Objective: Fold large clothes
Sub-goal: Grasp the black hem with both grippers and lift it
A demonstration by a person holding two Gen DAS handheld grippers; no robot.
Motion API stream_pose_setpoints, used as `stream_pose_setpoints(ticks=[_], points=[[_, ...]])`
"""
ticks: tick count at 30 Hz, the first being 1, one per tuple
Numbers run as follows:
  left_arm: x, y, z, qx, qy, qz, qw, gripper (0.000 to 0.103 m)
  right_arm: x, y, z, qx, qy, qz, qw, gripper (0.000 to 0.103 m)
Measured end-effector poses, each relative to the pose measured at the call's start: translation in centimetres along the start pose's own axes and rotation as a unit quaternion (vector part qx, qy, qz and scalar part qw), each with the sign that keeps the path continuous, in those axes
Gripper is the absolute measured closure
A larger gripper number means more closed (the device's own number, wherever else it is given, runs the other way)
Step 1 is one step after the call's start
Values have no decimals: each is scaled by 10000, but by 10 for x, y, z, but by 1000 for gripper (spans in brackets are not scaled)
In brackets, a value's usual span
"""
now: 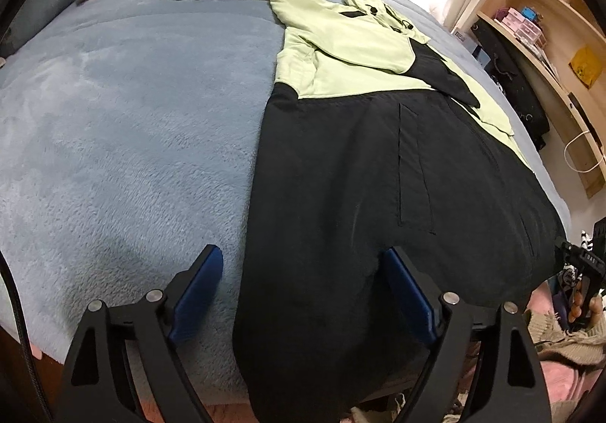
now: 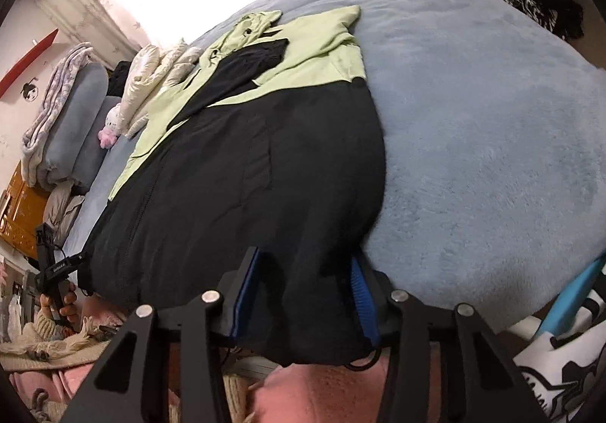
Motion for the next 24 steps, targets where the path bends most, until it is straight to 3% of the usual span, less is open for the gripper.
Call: stream_pose_setpoints(ticks=[3, 7, 9, 11, 14, 19, 21, 24], points=[[2, 0, 1, 22, -4, -47, 10000, 19, 4, -6, -2, -7, -90, 2, 10000, 59], [7, 0, 1, 7, 72, -193, 9998, 33, 6, -10, -2, 47, -139, 35, 9999, 59], [12, 1, 0, -12, 105, -288, 9995, 44, 7, -11, -2, 71, -176, 34, 9998, 59], [18, 1, 0, -48, 111, -278, 9995, 68, 6, -10, -3, 69, -185, 96, 9998, 61], [25, 2, -1, -132, 274, -92, 9995, 93, 7, -7, -4, 50, -174, 198, 9996, 84], [26, 11, -4, -194, 894, 63, 9958, 99, -5, 8, -8, 168, -155, 258, 9994, 94], [26, 22, -5, -68, 1182, 367, 9923, 100, -8, 20, -11, 296, -211, 100, 9993, 95], [36, 44, -5, 193, 1275, 527, 9902, 101, -16, 40, -16, 542, -216, -113, 9982, 96]])
Point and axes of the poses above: each gripper's, at about its wrist camera, not at the fingertips, and y roughly against the way its jaws point, x to its right, z to its underside, the point moved 4 cm from there along -y, roughly the way its jaws point, and after that the axes turned 9 degrees about -x, right-handed, at the moved point
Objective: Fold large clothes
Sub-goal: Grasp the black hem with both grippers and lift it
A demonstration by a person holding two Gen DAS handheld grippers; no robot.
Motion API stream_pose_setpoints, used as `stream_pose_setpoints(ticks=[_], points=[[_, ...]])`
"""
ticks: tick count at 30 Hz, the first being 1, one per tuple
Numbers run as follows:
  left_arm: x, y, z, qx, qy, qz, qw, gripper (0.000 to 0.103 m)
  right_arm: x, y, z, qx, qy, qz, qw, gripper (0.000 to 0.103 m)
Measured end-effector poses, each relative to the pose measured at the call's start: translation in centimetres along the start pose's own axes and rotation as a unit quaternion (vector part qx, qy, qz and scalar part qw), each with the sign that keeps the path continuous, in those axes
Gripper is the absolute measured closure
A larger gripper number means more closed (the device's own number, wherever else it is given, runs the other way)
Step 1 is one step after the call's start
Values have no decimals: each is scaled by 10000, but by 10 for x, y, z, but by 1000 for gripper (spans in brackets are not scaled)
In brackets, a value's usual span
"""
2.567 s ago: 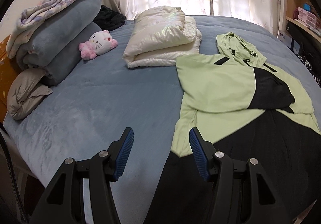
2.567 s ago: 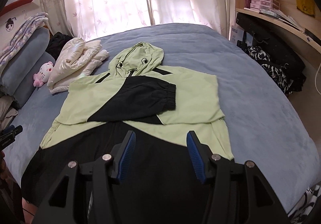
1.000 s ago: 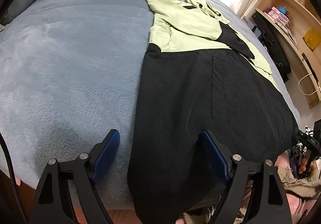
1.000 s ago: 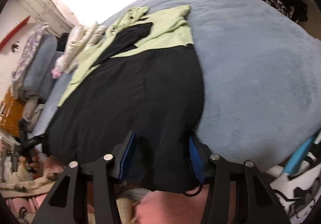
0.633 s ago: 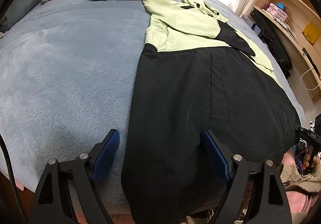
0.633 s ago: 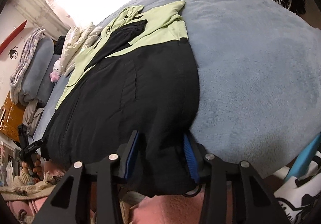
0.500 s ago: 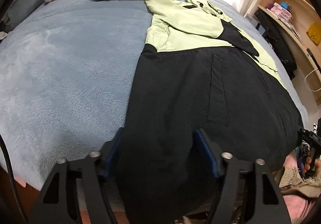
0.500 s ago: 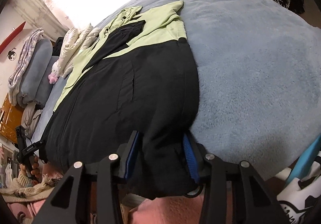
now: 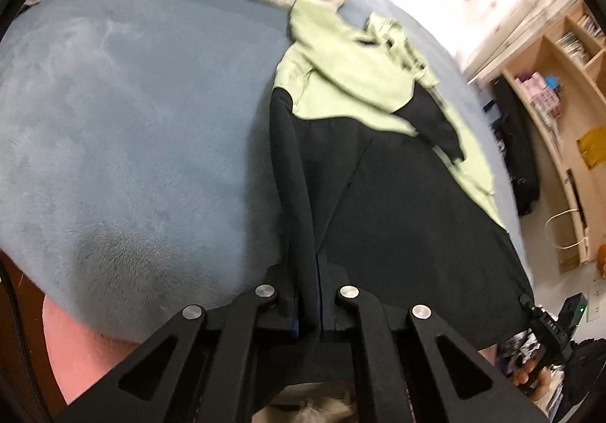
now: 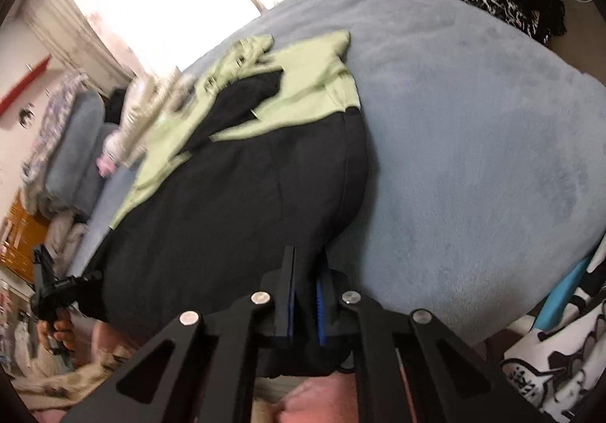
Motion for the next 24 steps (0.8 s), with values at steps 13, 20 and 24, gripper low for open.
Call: stream_pose_setpoints(ticks=[13, 20, 24], points=[[37, 114, 17, 638, -82, 565, 9963, 102, -51, 95, -7, 608, 521, -438, 9958, 98], [23, 148, 9, 918, 297, 818, 9920, 103, -60, 135, -25, 921, 527, -600, 9925, 98], [26, 133, -15, 808, 485, 978, 9907, 103, -54, 125, -45, 937, 166, -861, 9917, 98]])
Point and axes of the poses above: each gripper's, at about its wrist camera, not at the fingertips, and y roughly against the way its jaws point, x to its right, z to its underside, the point moved 4 cm from there along -y, roughly the way its jaws point, and after that the axes turned 9 degrees about -x, right-handed, at the moved point
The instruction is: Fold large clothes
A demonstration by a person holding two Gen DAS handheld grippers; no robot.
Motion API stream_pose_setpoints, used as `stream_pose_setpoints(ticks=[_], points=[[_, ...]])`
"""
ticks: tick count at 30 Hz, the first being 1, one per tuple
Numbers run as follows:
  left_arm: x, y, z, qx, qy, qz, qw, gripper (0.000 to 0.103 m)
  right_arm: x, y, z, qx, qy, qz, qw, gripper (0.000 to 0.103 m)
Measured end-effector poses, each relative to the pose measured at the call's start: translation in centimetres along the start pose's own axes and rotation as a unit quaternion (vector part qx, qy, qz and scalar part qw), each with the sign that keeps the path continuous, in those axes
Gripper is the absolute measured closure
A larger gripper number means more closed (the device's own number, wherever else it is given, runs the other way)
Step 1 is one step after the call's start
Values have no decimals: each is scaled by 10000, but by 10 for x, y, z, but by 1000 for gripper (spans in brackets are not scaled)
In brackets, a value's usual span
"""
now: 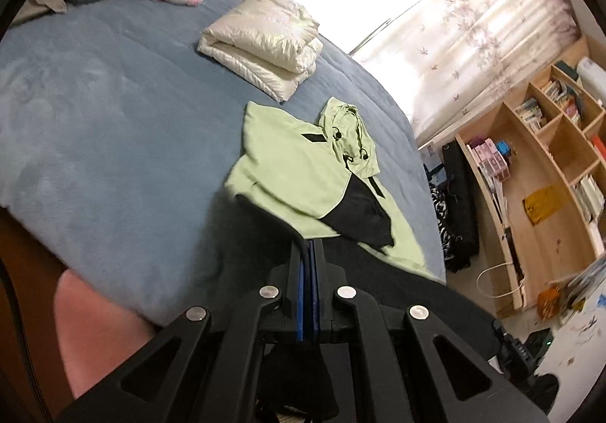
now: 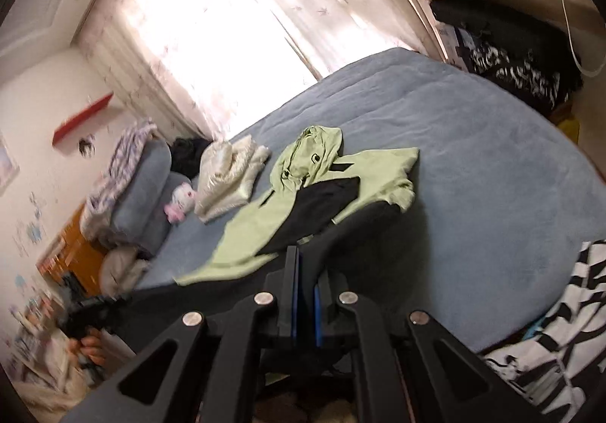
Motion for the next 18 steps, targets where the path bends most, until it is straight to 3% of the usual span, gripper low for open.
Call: stream_pose_setpoints(ticks=[7, 12, 17, 18], points=[[18, -56, -83, 175, 315, 25, 9993, 103, 28, -47, -66, 134, -798, -120, 9966, 98], [28, -106, -159, 341, 490, -342, 9976, 103, 49, -104, -131, 128, -1248, -46, 9921, 98], [16, -156, -239, 719, 779, -672, 9921, 102, 81, -191, -188, -331, -1707, 263, 9844, 93], [13, -169, -255, 716, 793, -683, 9919, 101, 88, -206, -193, -471, -1800, 328, 9820, 86]])
Point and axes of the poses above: each gripper's, at about its wrist camera, not at the fingertips, and y roughly against the way its jaws point, x to its right, z to its underside, the point moved 4 cm from there along -y, roughly the way its jaws point, and after that the axes turned 9 degrees about -x, right-handed, at the moved point
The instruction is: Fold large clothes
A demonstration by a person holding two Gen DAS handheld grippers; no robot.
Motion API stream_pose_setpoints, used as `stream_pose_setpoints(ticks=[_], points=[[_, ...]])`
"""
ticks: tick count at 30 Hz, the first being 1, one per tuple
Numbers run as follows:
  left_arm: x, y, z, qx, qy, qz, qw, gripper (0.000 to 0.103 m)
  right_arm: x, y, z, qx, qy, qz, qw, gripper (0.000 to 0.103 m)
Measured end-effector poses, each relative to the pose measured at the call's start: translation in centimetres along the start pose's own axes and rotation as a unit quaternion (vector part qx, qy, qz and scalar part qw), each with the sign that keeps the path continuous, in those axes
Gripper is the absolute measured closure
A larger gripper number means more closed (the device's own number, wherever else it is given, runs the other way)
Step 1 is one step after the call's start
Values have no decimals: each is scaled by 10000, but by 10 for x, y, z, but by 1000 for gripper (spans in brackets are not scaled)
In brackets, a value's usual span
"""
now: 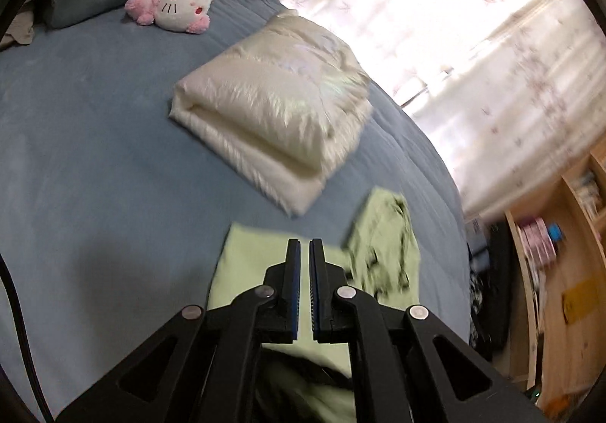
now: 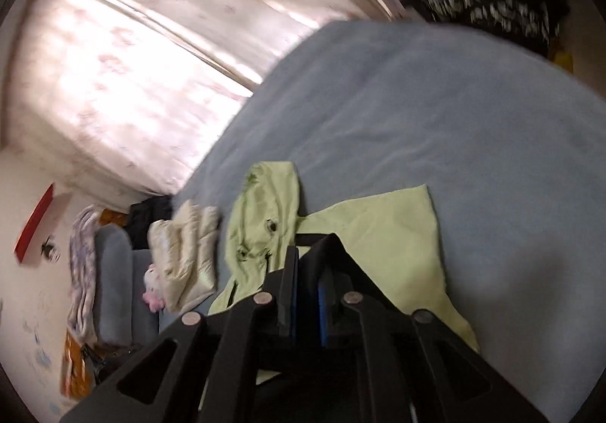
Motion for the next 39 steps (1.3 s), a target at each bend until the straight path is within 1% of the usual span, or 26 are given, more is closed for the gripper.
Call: stream_pose_setpoints(ticks=[1, 2, 3, 4, 5, 6, 9, 11, 14, 16, 18, 21, 23, 24, 25, 26, 28, 29, 30, 32, 34, 35, 36, 37, 38, 39], points=[[-1, -10, -7, -34, 15, -66, 10000, 99, 3, -14, -9, -79, -61, 127, 9999, 73], [-1, -23, -13, -75, -19, -206, 9998, 97, 6, -25, -17, -82, -51, 263, 9996, 65], [-1, -35, -17, -123, -130, -353, 9992, 96, 8, -33, -24, -28, 3, 362, 9993, 51], [-2, -45, -19, -166, -230, -476, 9985, 95, 9, -37, -28, -8, 64, 399, 9992, 41], [-3, -54, -19, -227, -360, -611, 9972, 93, 11, -44, -31, -15, 163, 447, 9989, 38], [-3, -65, -18, -327, -520, -717, 9955, 93, 14, -48, -32, -48, 215, 482, 9986, 38], [-10, -93, -5, -721, -917, -785, 9901, 88, 25, -67, -28, -339, 545, 683, 9956, 38], [-19, -111, 8, -1028, -1184, -840, 9841, 86, 31, -79, -25, -475, 808, 820, 9922, 38], [-37, -125, 24, -1296, -1385, -945, 9773, 86, 33, -94, -21, -630, 1129, 955, 9870, 38], [-49, -127, 31, -1365, -1396, -872, 9769, 86, 34, -104, -21, -713, 1250, 973, 9848, 38], [-59, -125, 37, -1410, -1379, -642, 9782, 86, 31, -118, -23, -785, 1400, 1046, 9815, 38], [-70, -124, 40, -1482, -1366, -572, 9778, 82, 29, -141, -26, -956, 1512, 1122, 9775, 38], [-78, -119, 43, -1502, -1352, -469, 9782, 81, 27, -157, -28, -1048, 1560, 1061, 9764, 38], [-79, -117, 43, -1493, -1362, -422, 9784, 79, 25, -163, -28, -1072, 1603, 1082, 9752, 38], [-82, -114, 44, -1469, -1388, -386, 9786, 75, 25, -169, -27, -1091, 1640, 1121, 9740, 38], [-87, -111, 44, -1439, -1425, -392, 9785, 68, 24, -173, -26, -1110, 1664, 1155, 9730, 38], [-91, -111, 45, -1422, -1516, -481, 9770, 60, 23, -181, -21, -1123, 1799, 1183, 9701, 38], [-92, -113, 46, -1465, -1543, -476, 9759, 60, 22, -183, -19, -1096, 1873, 1219, 9685, 38], [-93, -115, 46, -1504, -1544, -439, 9755, 60, 22, -184, -18, -1047, 1958, 1265, 9668, 42], [-94, -119, 47, -1555, -1564, -342, 9748, 59, 22, -183, -14, -914, 2119, 1332, 9639, 56], [-93, -126, 48, -1578, -1624, -361, 9734, 58, 26, -180, -13, -779, 2200, 1426, 9619, 87], [-91, -131, 49, -1578, -1661, -400, 9726, 58, 28, -177, -13, -714, 2191, 1413, 9628, 93], [-89, -134, 50, -1554, -1707, -455, 9719, 58, 29, -172, -13, -607, 2164, 1350, 9650, 95], [-85, -135, 50, -1476, -1786, -558, 9712, 64, 29, -166, -12, -467, 2172, 1341, 9657, 96], [-81, -135, 51, -1380, -1872, -661, 9703, 87, 27, -160, -11, -333, 2205, 1373, 9651, 96], [-77, -134, 51, -1275, -1977, -812, 9685, 94, 25, -153, -8, -166, 2276, 1430, 9631, 96]])
Point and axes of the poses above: each gripper's, at about its wrist camera, not at the fingertips, and y roughly against the way its jaws point, x to its right, z to its underside, the point moved 4 cm from there along -y, roughly the way its jaws point, and after that the axes turned 9 degrees about -x, right-handed, at the moved point
